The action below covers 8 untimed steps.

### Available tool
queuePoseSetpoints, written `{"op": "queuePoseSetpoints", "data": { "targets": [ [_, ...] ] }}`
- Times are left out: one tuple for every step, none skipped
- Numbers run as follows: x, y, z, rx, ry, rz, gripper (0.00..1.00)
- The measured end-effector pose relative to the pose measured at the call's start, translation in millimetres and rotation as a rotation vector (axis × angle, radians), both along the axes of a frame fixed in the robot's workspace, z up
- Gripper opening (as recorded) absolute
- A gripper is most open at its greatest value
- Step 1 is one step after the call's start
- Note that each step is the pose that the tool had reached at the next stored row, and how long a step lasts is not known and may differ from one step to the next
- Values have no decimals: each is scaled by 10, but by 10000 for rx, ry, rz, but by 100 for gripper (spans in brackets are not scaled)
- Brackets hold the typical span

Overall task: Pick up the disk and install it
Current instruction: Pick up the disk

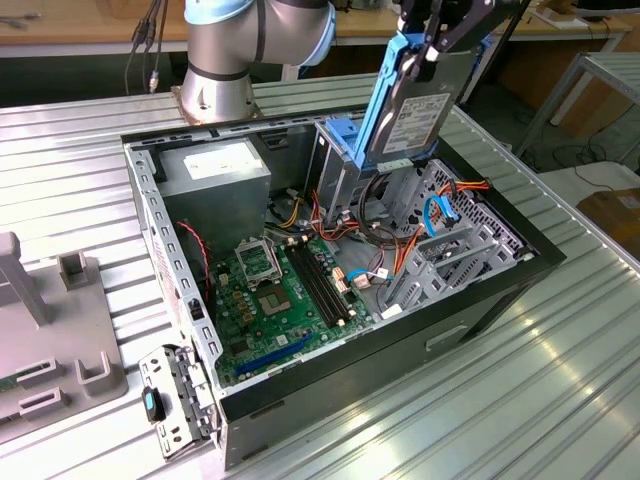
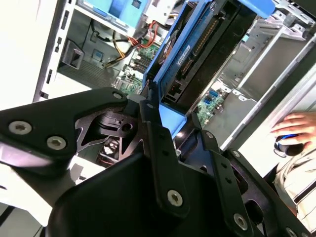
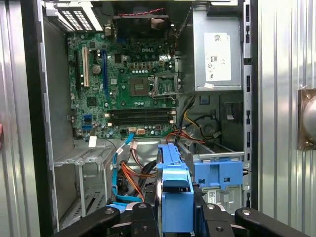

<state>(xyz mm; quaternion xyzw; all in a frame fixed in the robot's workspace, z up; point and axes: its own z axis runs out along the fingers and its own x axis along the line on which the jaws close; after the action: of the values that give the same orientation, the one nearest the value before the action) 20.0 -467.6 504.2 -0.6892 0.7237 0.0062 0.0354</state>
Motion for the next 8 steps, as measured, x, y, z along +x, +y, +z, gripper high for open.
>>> {"op": "queuePoseSetpoints", "data": {
  "targets": [
    [0,-47,1,-2,0,0,37],
    [1,-80,0,1,-1,0,37],
    [1,-123,0,0,0,1,37],
    [1,-171,1,-2,0,1,37],
    [1,-206,0,0,0,1,37],
    [1,-277,0,0,0,1,37],
    [1,-323,0,-1,0,1,37],
    [1,-378,-1,1,-1,0,37]
  ]
}}
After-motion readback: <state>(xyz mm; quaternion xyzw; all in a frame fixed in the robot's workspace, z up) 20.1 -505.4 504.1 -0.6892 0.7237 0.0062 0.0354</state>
